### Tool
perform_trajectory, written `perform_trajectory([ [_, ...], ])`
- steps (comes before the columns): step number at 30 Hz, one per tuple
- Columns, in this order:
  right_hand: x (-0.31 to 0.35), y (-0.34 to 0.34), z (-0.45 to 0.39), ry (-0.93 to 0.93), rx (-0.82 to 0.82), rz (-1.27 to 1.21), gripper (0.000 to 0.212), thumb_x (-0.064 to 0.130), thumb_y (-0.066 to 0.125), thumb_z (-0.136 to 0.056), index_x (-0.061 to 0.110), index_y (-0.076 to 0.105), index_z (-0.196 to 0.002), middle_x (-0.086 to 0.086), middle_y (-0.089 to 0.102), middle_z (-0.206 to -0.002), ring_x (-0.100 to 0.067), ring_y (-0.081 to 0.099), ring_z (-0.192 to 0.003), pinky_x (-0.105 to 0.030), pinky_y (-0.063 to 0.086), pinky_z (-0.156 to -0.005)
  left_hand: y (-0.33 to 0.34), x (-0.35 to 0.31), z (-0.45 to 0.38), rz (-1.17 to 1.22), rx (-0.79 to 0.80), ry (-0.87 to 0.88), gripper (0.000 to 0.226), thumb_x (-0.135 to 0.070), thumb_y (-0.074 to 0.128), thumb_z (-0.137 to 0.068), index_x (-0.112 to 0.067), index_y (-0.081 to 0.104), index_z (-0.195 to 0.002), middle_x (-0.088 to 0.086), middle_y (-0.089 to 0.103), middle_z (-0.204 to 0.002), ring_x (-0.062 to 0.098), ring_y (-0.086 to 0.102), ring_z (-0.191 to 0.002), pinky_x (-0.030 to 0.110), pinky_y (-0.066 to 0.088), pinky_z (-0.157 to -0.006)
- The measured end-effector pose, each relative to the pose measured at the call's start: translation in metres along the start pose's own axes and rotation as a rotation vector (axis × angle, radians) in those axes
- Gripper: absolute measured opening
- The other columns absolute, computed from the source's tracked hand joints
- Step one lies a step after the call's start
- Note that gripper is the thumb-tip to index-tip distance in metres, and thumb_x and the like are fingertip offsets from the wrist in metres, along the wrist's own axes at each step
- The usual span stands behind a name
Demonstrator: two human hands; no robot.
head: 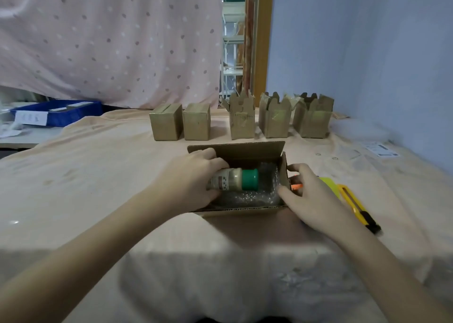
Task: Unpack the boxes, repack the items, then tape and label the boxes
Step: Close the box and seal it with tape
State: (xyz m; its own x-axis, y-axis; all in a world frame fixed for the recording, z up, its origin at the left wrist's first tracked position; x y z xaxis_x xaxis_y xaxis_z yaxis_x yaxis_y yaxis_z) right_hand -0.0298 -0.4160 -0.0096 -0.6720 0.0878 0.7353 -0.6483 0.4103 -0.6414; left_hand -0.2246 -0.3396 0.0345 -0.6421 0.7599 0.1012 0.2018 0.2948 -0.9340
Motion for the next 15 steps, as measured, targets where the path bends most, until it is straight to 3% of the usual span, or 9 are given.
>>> perform_trajectory([
  [2, 0.0, -0.001, 0.01, -0.005, -0.026, 0.036, 0.031, 0.029, 0.052, -0.096, 0.021, 0.043, -0.125, 0.006, 0.056, -0.102, -0.007, 0.051, -0.081, 0.0, 0.034, -0.056, 0.005, -0.006, 0.005, -0.04, 0.017, -0.002, 0.044, -0.036, 0.059, -0.086, -0.031, 0.05, -0.128, -0.006, 0.051, -0.116, 0.015, 0.05, -0.108, 0.03, 0.045, -0.08],
  [4, 0.001, -0.001, 0.018, -0.029, -0.049, 0.014, 0.008, 0.025, 0.048, -0.098, 0.023, 0.046, -0.105, 0.01, 0.056, -0.089, 0.005, 0.046, -0.068, 0.005, 0.03, -0.056, 0.011, -0.012, 0.006, -0.079, 0.042, 0.002, 0.041, -0.036, 0.056, -0.087, -0.03, 0.049, -0.127, -0.007, 0.051, -0.117, 0.015, 0.05, -0.109, 0.03, 0.046, -0.08],
  [6, 0.001, 0.004, 0.023, -0.053, -0.054, -0.047, 0.009, 0.018, 0.047, -0.098, 0.022, 0.047, -0.09, 0.012, 0.054, -0.076, 0.006, 0.048, -0.067, 0.001, 0.034, -0.056, 0.016, -0.019, 0.005, -0.129, 0.063, 0.016, 0.036, -0.035, 0.054, -0.087, -0.028, 0.053, -0.122, -0.007, 0.056, -0.114, 0.017, 0.052, -0.107, 0.032, 0.048, -0.079],
  [11, -0.001, 0.015, 0.027, -0.063, -0.095, -0.046, 0.016, 0.017, 0.042, -0.099, 0.008, 0.052, -0.09, -0.001, 0.056, -0.069, -0.018, 0.056, -0.068, -0.02, 0.035, -0.053, 0.037, -0.033, -0.007, -0.207, 0.192, -0.01, 0.025, -0.028, 0.053, -0.091, -0.017, 0.054, -0.113, 0.001, 0.062, -0.111, 0.024, 0.059, -0.101, 0.03, 0.042, -0.071],
  [13, -0.001, 0.016, 0.027, -0.073, -0.117, 0.003, 0.022, 0.017, 0.041, -0.099, 0.004, 0.049, -0.085, -0.01, 0.052, -0.066, -0.028, 0.053, -0.067, -0.034, 0.033, -0.058, 0.043, -0.036, -0.014, -0.199, 0.28, -0.039, 0.025, -0.025, 0.054, -0.092, -0.012, 0.053, -0.114, 0.007, 0.062, -0.112, 0.028, 0.06, -0.101, 0.032, 0.044, -0.075],
  [15, 0.0, 0.017, 0.026, -0.074, -0.122, 0.036, 0.024, 0.017, 0.039, -0.1, 0.004, 0.046, -0.081, -0.01, 0.048, -0.064, -0.029, 0.049, -0.064, -0.04, 0.028, -0.06, 0.048, -0.035, -0.022, -0.2, 0.343, -0.059, 0.028, -0.022, 0.056, -0.091, -0.009, 0.054, -0.115, 0.009, 0.062, -0.113, 0.03, 0.059, -0.103, 0.035, 0.047, -0.081],
])
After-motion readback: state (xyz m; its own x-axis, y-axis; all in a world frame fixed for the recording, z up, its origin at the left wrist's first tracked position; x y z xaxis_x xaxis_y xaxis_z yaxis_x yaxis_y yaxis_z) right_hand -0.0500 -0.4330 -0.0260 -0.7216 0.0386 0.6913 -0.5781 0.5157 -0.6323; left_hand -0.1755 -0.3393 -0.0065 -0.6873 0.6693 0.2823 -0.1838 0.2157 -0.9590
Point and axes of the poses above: each hand's wrist, its own z-axis away from the middle knuckle, its own y-axis out of the palm, x = y × z, the point moved 3 cm from there along -z, towards the middle knuckle
